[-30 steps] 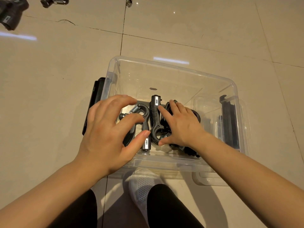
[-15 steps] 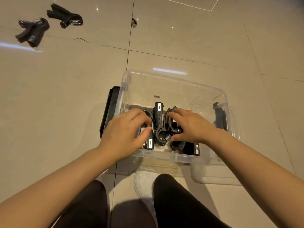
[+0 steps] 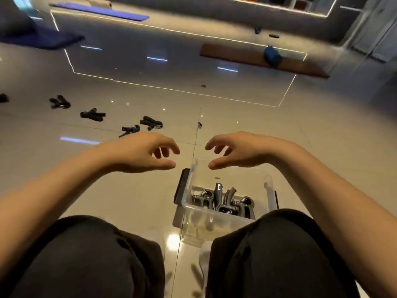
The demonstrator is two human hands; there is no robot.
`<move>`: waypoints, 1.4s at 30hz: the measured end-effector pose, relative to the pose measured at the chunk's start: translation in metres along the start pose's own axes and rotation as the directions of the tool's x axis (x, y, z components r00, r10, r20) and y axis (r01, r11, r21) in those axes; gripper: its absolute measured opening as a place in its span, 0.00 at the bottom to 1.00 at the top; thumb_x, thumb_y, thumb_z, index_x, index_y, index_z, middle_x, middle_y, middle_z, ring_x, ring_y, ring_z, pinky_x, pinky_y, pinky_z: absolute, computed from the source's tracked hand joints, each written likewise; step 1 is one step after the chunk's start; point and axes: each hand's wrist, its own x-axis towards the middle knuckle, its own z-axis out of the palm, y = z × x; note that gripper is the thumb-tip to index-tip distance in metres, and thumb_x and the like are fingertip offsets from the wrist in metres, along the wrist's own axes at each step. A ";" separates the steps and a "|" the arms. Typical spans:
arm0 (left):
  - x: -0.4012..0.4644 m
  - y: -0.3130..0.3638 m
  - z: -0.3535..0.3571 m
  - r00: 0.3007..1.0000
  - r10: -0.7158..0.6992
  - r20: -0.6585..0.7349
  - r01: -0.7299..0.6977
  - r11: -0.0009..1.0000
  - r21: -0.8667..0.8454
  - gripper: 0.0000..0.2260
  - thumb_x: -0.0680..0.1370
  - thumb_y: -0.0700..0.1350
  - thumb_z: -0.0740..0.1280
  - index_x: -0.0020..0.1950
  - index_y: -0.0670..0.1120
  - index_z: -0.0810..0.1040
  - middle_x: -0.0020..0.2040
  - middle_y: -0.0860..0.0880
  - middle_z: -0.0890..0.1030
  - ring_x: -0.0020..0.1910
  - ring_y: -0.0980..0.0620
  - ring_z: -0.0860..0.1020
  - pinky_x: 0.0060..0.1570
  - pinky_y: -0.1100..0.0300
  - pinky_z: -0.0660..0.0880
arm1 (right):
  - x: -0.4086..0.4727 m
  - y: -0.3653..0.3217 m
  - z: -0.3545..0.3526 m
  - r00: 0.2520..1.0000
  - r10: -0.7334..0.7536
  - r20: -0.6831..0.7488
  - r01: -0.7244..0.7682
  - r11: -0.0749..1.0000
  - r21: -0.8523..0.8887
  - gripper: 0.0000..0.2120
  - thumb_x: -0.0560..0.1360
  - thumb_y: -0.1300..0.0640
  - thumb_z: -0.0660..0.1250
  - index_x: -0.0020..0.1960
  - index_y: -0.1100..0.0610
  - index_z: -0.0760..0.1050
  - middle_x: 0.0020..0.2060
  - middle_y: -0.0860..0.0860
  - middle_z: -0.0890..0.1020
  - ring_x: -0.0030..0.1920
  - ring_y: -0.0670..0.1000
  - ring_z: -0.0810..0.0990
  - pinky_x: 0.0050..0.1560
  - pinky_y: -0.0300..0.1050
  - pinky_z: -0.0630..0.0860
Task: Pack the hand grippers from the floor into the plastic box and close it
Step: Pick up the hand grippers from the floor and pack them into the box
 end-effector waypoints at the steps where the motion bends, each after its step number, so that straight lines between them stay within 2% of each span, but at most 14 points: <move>1: -0.015 0.005 -0.010 0.999 -0.032 0.018 0.032 1.000 -0.002 0.18 0.76 0.56 0.64 0.65 0.57 0.69 0.55 0.56 0.74 0.54 0.59 0.73 0.51 0.66 0.71 | -0.004 -0.016 -0.001 1.000 -0.025 -0.006 0.025 1.000 0.005 0.26 0.74 0.42 0.65 0.70 0.47 0.65 0.64 0.49 0.73 0.60 0.49 0.74 0.58 0.43 0.70; 4: -0.047 0.015 -0.023 0.988 -0.149 0.040 0.148 0.988 0.035 0.21 0.75 0.60 0.64 0.66 0.58 0.68 0.57 0.55 0.75 0.54 0.56 0.75 0.55 0.61 0.73 | -0.003 -0.054 0.015 0.989 -0.085 -0.118 0.082 0.996 -0.024 0.23 0.76 0.47 0.65 0.69 0.47 0.66 0.63 0.49 0.74 0.59 0.50 0.74 0.59 0.45 0.71; 6: -0.060 0.013 -0.020 0.972 -0.233 -0.030 0.235 0.968 0.091 0.22 0.74 0.62 0.63 0.66 0.57 0.69 0.57 0.54 0.76 0.53 0.55 0.75 0.55 0.59 0.73 | 0.007 -0.069 0.032 0.981 -0.111 -0.162 0.095 0.990 -0.104 0.22 0.77 0.51 0.65 0.69 0.47 0.66 0.64 0.49 0.74 0.61 0.52 0.73 0.60 0.50 0.73; 10: -0.088 -0.026 0.003 0.919 -0.360 -0.163 0.376 0.924 0.077 0.25 0.74 0.63 0.64 0.68 0.58 0.66 0.55 0.55 0.76 0.50 0.56 0.75 0.54 0.55 0.75 | 0.040 -0.081 0.046 0.986 -0.124 -0.108 0.099 0.973 -0.210 0.22 0.77 0.51 0.64 0.69 0.49 0.65 0.65 0.50 0.73 0.64 0.53 0.71 0.61 0.51 0.72; 12: -0.104 -0.052 0.014 0.905 -0.407 -0.124 0.418 0.905 0.083 0.26 0.74 0.63 0.64 0.70 0.59 0.64 0.55 0.56 0.75 0.50 0.57 0.74 0.54 0.55 0.75 | 0.064 -0.090 0.048 0.989 -0.126 -0.072 0.110 0.974 -0.196 0.21 0.77 0.50 0.64 0.69 0.49 0.66 0.64 0.51 0.73 0.63 0.53 0.71 0.61 0.50 0.72; 14: -0.115 -0.076 0.019 0.906 -0.420 -0.060 0.423 0.885 0.195 0.25 0.74 0.63 0.63 0.70 0.60 0.62 0.57 0.57 0.74 0.51 0.58 0.72 0.54 0.58 0.74 | 0.092 -0.103 0.053 0.990 -0.141 -0.023 0.135 0.975 -0.179 0.22 0.77 0.48 0.65 0.69 0.49 0.66 0.64 0.51 0.73 0.62 0.53 0.71 0.60 0.50 0.72; 16: -0.124 -0.100 0.016 0.903 -0.429 -0.032 0.425 0.879 0.218 0.24 0.75 0.63 0.62 0.69 0.61 0.63 0.57 0.58 0.74 0.51 0.59 0.71 0.54 0.59 0.73 | 0.121 -0.120 0.054 0.986 -0.162 0.028 0.164 0.972 -0.168 0.23 0.76 0.47 0.65 0.69 0.49 0.66 0.65 0.51 0.72 0.63 0.53 0.71 0.61 0.50 0.71; 20: -0.127 -0.149 -0.003 0.881 -0.468 -0.065 0.470 0.857 0.211 0.23 0.75 0.62 0.62 0.69 0.59 0.65 0.58 0.57 0.74 0.53 0.58 0.71 0.50 0.62 0.70 | 0.177 -0.148 0.052 0.979 -0.184 0.082 0.194 0.972 -0.131 0.25 0.75 0.46 0.66 0.70 0.49 0.65 0.66 0.51 0.71 0.63 0.53 0.71 0.62 0.50 0.70; 25: -0.114 -0.192 -0.031 0.874 -0.467 -0.132 0.477 0.877 0.054 0.22 0.74 0.62 0.64 0.66 0.59 0.69 0.55 0.58 0.75 0.52 0.58 0.74 0.51 0.59 0.73 | 0.225 -0.169 0.050 0.979 -0.180 0.092 0.186 0.980 -0.067 0.26 0.75 0.47 0.67 0.70 0.49 0.65 0.67 0.52 0.71 0.64 0.54 0.71 0.60 0.47 0.69; 31: -0.102 -0.225 -0.050 0.879 -0.443 -0.177 0.453 0.891 0.019 0.21 0.74 0.61 0.65 0.65 0.59 0.70 0.51 0.59 0.74 0.51 0.57 0.74 0.50 0.58 0.75 | 0.257 -0.201 0.055 0.980 -0.173 0.097 0.180 0.982 -0.060 0.27 0.74 0.46 0.68 0.70 0.50 0.65 0.67 0.52 0.71 0.64 0.54 0.71 0.56 0.46 0.68; 37: -0.123 -0.273 -0.061 0.844 -0.514 -0.153 0.516 0.856 -0.027 0.21 0.74 0.60 0.66 0.65 0.57 0.71 0.50 0.57 0.75 0.48 0.59 0.74 0.49 0.60 0.74 | 0.276 -0.236 0.037 0.977 -0.199 0.075 0.207 0.969 -0.132 0.28 0.74 0.46 0.68 0.70 0.49 0.64 0.67 0.52 0.70 0.65 0.55 0.70 0.62 0.49 0.70; 39: -0.125 -0.288 -0.070 0.826 -0.543 -0.149 0.528 0.839 -0.128 0.20 0.74 0.58 0.68 0.64 0.56 0.72 0.50 0.56 0.76 0.49 0.58 0.75 0.51 0.60 0.73 | 0.277 -0.246 0.027 0.970 -0.241 0.036 0.243 0.953 -0.183 0.27 0.74 0.44 0.67 0.70 0.48 0.64 0.66 0.50 0.70 0.65 0.53 0.70 0.61 0.50 0.70; 42: -0.105 -0.304 -0.085 0.799 -0.545 -0.252 0.461 0.826 -0.325 0.19 0.73 0.55 0.69 0.63 0.53 0.73 0.49 0.54 0.77 0.51 0.55 0.76 0.53 0.59 0.73 | 0.278 -0.245 0.012 0.962 -0.272 0.014 0.269 0.939 -0.217 0.28 0.73 0.43 0.67 0.70 0.46 0.64 0.66 0.48 0.70 0.64 0.52 0.70 0.61 0.50 0.71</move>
